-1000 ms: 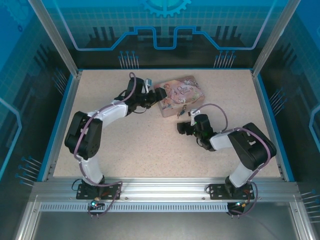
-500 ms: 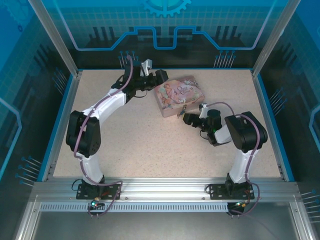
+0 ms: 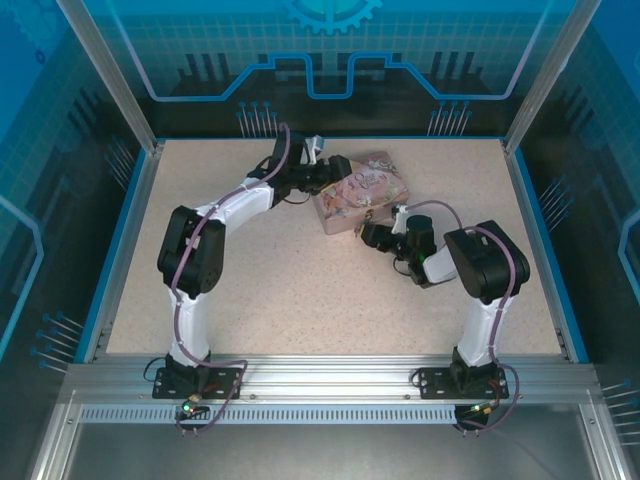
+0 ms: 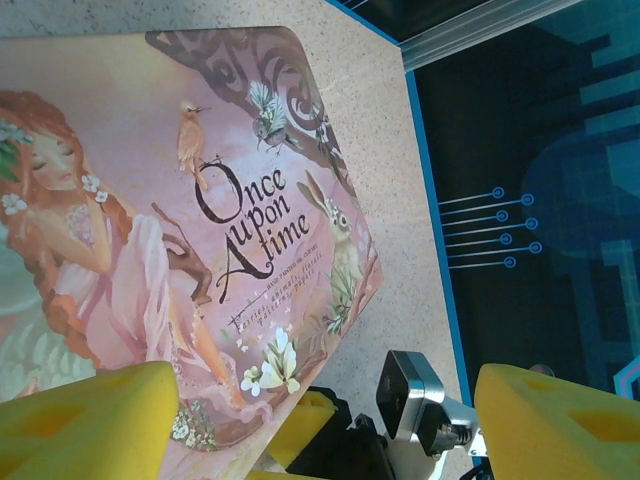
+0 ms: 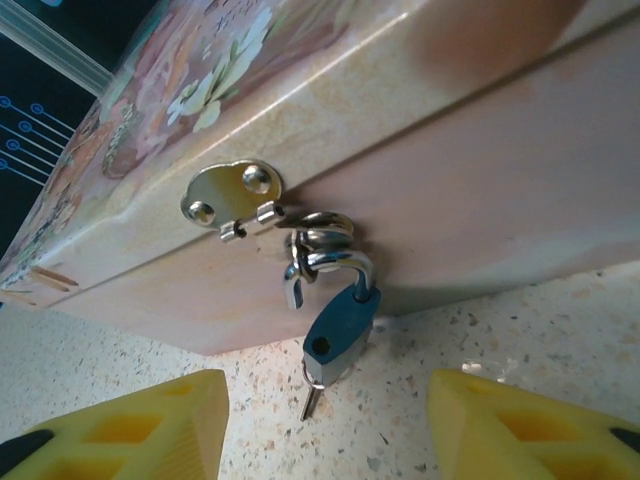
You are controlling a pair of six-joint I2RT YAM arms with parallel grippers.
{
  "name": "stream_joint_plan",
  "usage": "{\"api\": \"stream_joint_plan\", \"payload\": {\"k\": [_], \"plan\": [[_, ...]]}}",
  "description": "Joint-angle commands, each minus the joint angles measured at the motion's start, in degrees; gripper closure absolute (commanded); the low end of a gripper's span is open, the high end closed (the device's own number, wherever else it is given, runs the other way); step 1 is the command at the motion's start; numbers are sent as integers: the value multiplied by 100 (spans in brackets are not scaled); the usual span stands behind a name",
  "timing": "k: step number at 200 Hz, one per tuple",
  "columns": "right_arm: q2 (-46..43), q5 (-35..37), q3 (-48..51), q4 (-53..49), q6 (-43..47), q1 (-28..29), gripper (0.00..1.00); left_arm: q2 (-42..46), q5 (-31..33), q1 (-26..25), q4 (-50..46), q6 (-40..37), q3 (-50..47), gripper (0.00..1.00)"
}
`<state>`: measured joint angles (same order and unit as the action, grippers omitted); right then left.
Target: Unlock the padlock with the key
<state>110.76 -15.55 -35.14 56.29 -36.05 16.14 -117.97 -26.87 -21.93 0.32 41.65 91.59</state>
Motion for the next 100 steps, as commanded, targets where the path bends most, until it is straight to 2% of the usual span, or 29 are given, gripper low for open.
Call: {"api": "stream_joint_plan", "payload": {"k": [1,47,82,100], "plan": [[217,172,-73,-487,-67,103,48,-135,-107,-13,133,98,214,22],[290,301,-90,-555,-69,152,60,-240,-41,-12,83,74,205,21],[302,222,-73,-429,-104,70,80,-288,-15,-12,54,65,207,21],[268,147,-56,-398,-104,32,87,-320,13,-8,28,54,218,22]]}}
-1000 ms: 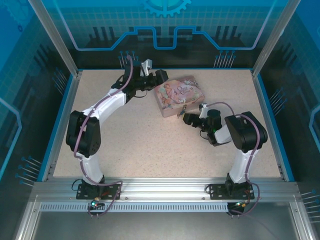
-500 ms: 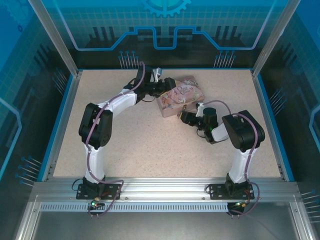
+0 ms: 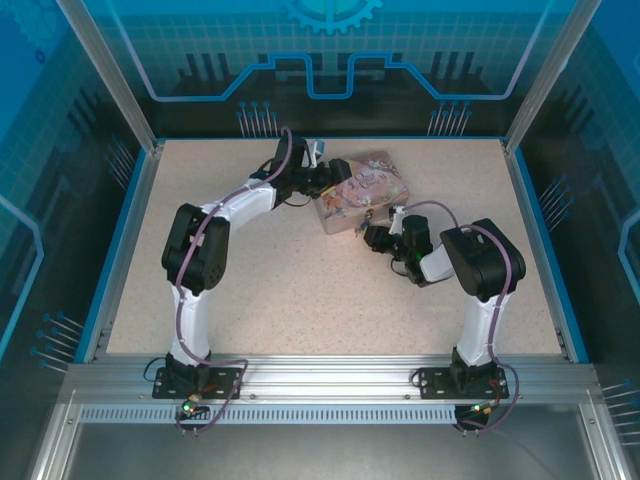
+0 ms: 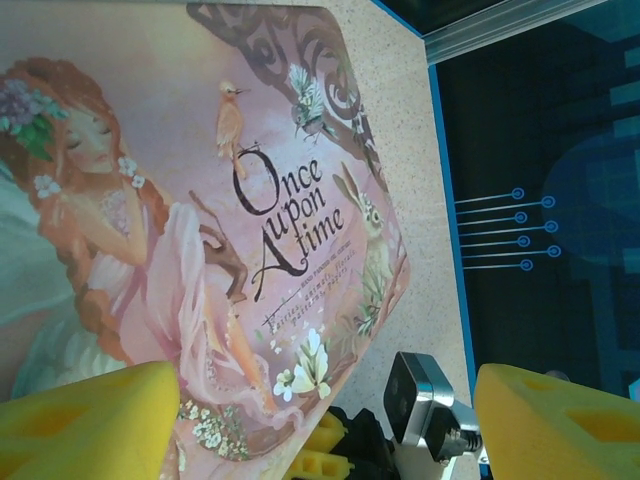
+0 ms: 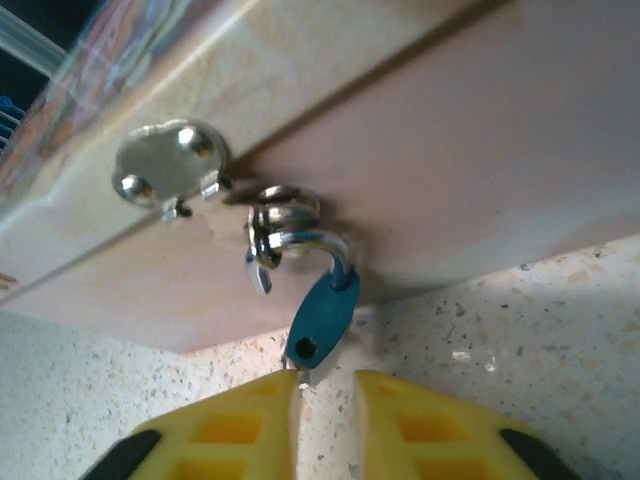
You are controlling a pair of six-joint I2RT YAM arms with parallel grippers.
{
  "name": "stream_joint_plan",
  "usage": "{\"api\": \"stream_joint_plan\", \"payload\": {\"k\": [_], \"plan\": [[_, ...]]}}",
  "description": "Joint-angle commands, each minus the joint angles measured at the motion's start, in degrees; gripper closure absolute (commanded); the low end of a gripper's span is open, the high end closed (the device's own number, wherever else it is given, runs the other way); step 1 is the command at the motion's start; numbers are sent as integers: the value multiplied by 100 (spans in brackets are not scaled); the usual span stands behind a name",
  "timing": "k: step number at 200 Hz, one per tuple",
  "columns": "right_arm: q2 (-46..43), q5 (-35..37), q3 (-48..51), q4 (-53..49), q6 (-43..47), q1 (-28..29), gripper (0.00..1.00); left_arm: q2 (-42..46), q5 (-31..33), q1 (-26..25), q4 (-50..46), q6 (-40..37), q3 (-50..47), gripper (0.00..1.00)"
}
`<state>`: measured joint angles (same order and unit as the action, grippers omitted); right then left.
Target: Unlock the padlock with the key
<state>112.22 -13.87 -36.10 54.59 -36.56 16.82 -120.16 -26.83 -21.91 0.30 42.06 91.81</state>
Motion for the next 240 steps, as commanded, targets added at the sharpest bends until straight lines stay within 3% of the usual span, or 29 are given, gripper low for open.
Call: {"api": "stream_joint_plan", "payload": {"k": [1,34,67,82,116,149,190,240], "plan": [[118,-25,41,-224,-53,-33,87,-103,6,-12,27,13,196,22],[91,-148,93,-103,-59,-123,92,-132,58,-6,-29,-26,178,22],[-80,-88,199,-112,133,-94,67,-139,56,-10,-36,-28,171,22],[-63,-124,180,-101,153,-65,63,-139,64,1,-26,-16,162,22],[174,-155,-31,-64,11,-27,63,-148,56,-6,-12,-3,162,22],[306,-121,-193,-100,-44,-23,67,-156,68,-6,-8,0,162,22],[392,-144,-136,24,-113,-21,88,-157,69,-1,-4,12,162,22],[338,-438,-17,672,-559,-223,97,-166,81,-5,-31,-14,143,22]]}}
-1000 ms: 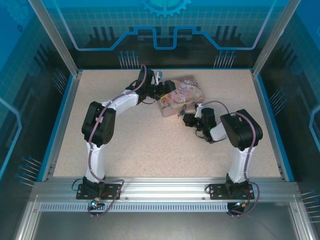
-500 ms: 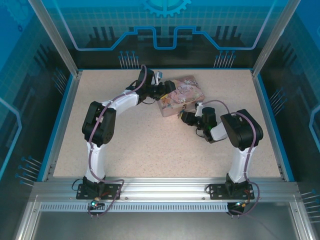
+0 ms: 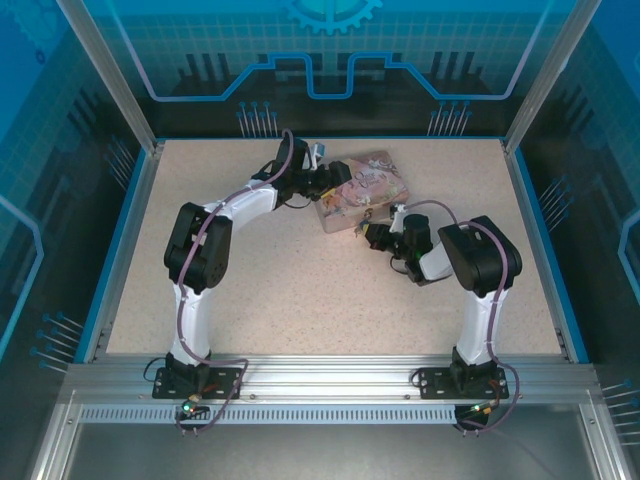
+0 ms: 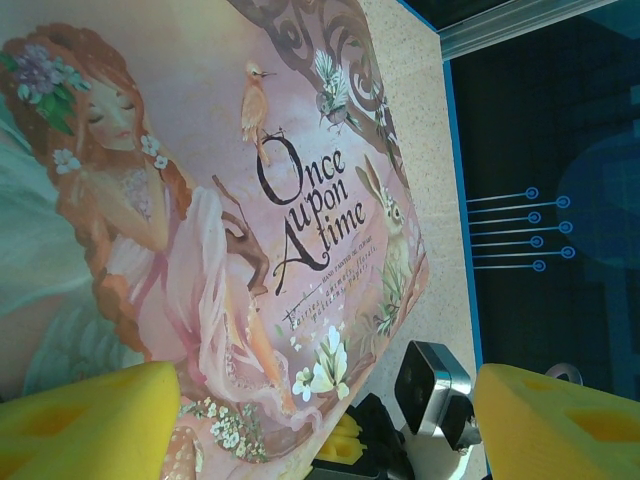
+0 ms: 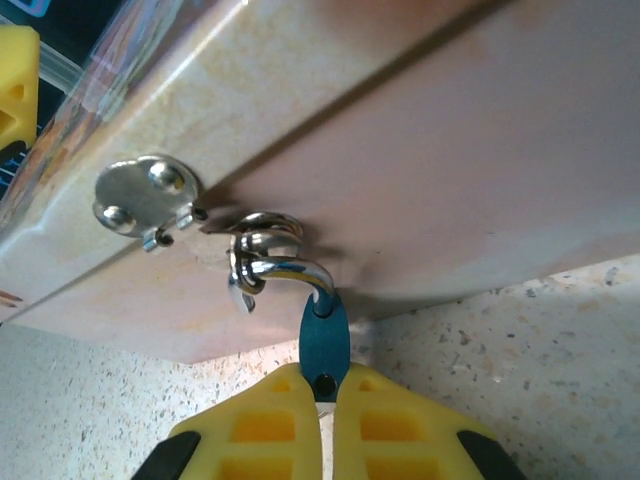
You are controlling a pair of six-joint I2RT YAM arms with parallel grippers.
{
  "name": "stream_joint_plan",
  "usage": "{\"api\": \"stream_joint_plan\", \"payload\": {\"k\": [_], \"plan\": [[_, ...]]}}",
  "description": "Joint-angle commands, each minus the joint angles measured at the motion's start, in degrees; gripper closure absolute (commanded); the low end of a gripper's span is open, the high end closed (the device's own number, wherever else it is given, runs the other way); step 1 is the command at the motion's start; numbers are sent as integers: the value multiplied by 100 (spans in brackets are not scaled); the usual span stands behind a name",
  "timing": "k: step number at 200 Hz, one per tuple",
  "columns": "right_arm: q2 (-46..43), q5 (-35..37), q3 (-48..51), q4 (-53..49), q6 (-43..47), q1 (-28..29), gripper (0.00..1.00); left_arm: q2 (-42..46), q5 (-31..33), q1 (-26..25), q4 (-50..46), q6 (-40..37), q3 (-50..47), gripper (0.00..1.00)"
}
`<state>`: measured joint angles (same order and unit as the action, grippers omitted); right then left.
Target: Unlock the padlock with the key
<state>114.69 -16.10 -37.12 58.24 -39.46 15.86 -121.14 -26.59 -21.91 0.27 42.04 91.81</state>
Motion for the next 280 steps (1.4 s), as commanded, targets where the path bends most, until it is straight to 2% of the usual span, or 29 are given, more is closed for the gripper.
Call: {"api": "stream_joint_plan", "payload": {"k": [1,82,151,193,257,280], "plan": [[90,-221,84,313,-271,-127,97,-67,53,-1,-28,-12,139,22],[-27,-200,223,1062,-1038,-419,98,-128,88,-2,-104,-71,9,22],[-96,35,95,506,-1646,-574,98,-129,156,-23,-27,-96,-459,22],[-59,-179,-169,-152,-1636,-615,98,-152,198,-50,-18,-146,-653,22],[-95,-684,-120,521,-1919,-963,98,-226,350,-87,-220,-370,-728,22],[-262,-745,-106,482,-1960,-1048,98,-237,482,-94,-278,-446,-760,22]]}}
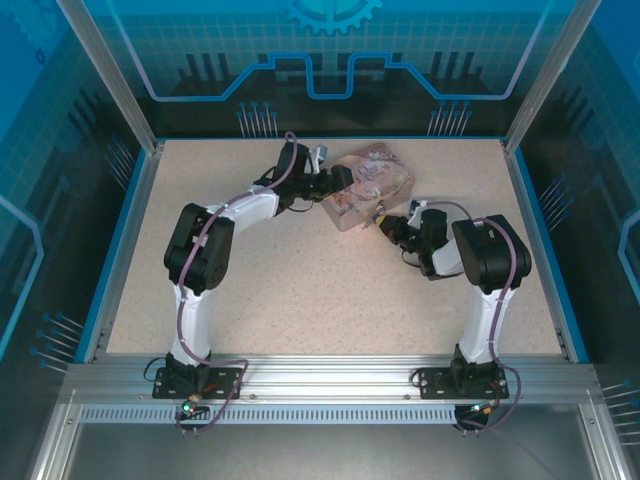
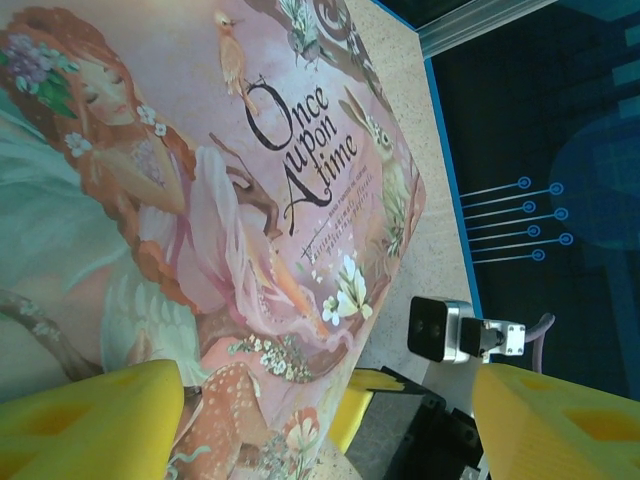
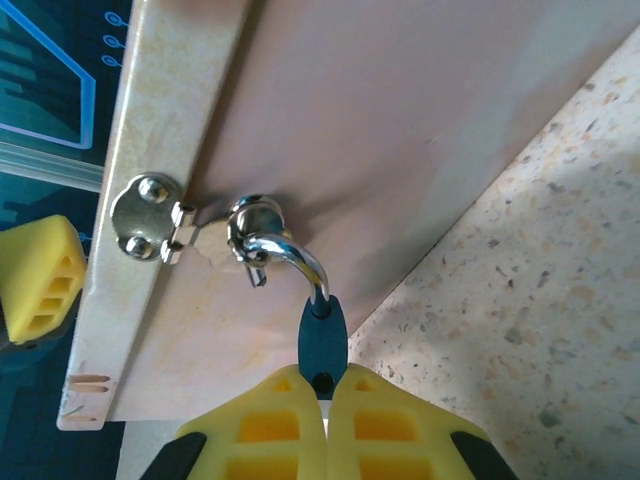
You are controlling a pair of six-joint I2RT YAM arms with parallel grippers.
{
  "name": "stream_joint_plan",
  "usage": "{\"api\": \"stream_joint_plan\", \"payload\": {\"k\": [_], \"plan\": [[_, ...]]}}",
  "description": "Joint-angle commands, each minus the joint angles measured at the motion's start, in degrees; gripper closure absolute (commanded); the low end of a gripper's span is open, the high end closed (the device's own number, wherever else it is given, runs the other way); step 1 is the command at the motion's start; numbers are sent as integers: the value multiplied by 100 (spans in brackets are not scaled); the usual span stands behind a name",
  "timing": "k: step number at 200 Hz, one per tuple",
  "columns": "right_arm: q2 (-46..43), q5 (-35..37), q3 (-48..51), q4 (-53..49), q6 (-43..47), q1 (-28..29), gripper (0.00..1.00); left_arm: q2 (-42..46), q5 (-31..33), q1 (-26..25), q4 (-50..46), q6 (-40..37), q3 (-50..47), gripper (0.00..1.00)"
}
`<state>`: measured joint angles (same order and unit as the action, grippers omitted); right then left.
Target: Unlock the padlock with the key
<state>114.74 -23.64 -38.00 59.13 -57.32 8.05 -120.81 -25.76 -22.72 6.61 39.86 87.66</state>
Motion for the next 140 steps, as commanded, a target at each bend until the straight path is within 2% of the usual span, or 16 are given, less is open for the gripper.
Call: {"api": "stream_joint_plan", "payload": {"k": [1,50,68,108,140], "plan": [[-276,0,-17,382,-174,-277,98,-264,402,-13,-914,-230,-345,22],[-422,-384,-346,-452,-297,-595,99,-310,440,-12,-998,-366,-311,22],[-443,-719,-676,-1158,-216,-665,99,-320,440,-6,-1031,-453,-302,22],[-362,-1274,-1500,-2878,560,-796,99,-346,488,-13,-1144,-678,-284,22],[-353,-1385,-1975,-4158,1359,-807,99,-315,479,-12,-1065,-733,-327,22]]}}
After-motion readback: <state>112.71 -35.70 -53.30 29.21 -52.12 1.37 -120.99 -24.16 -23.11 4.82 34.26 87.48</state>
